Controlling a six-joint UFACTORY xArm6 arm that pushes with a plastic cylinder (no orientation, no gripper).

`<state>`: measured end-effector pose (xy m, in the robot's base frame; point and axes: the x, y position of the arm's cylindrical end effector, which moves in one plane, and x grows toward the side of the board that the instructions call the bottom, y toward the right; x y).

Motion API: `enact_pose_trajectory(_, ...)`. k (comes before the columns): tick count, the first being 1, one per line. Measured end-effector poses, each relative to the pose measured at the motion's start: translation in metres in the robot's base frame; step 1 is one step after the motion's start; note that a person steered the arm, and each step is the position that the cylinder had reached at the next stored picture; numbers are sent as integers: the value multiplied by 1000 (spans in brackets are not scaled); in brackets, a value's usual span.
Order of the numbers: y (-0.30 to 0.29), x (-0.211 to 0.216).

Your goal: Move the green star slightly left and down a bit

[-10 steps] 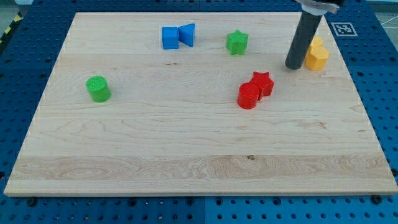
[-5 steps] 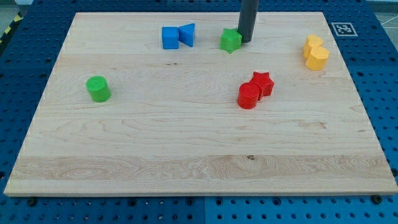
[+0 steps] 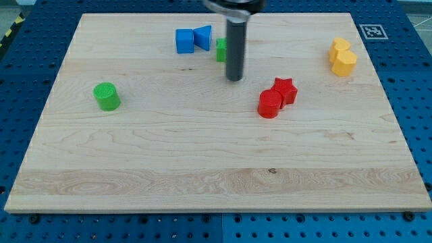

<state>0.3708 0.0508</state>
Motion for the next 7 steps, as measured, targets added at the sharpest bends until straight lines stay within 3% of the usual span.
enact_pose_trajectory(2,38,-118)
enact_pose_trajectory(3,20,-128)
enact_pose_trajectory(4,-10,-99)
enact_pose_trajectory(7,-19,64)
